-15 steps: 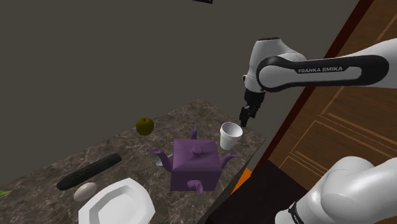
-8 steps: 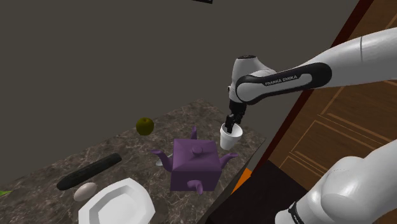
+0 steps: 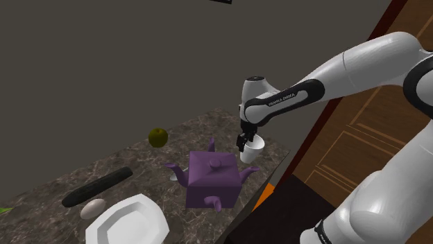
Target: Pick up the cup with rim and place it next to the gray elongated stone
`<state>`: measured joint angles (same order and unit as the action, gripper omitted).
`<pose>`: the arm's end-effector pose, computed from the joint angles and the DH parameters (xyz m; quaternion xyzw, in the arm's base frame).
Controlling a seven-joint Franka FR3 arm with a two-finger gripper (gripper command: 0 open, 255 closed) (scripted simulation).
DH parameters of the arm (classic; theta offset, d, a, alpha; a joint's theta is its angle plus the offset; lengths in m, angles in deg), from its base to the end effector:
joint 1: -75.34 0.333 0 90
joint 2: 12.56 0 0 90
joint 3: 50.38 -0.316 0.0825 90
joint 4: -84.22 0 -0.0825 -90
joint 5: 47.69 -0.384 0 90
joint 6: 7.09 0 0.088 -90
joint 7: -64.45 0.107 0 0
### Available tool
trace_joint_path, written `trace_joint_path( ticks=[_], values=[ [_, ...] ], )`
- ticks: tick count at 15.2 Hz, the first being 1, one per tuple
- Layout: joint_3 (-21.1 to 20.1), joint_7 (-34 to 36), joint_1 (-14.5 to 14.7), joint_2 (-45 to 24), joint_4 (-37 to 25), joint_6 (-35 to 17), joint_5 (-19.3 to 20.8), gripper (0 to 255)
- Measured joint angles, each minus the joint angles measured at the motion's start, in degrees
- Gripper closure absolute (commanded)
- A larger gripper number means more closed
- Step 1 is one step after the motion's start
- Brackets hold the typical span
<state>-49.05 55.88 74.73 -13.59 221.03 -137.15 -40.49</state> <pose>0.4795 -0.0194 0.3004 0.9915 0.1011 -0.0716 0.0390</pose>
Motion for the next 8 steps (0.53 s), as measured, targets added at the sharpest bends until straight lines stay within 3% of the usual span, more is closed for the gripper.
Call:
trace_joint_path(
  ticks=[8],
  values=[
    [0.3, 0.1, -0.3, -2.1, 1.5, -3.7, 0.4, 0]
  ],
)
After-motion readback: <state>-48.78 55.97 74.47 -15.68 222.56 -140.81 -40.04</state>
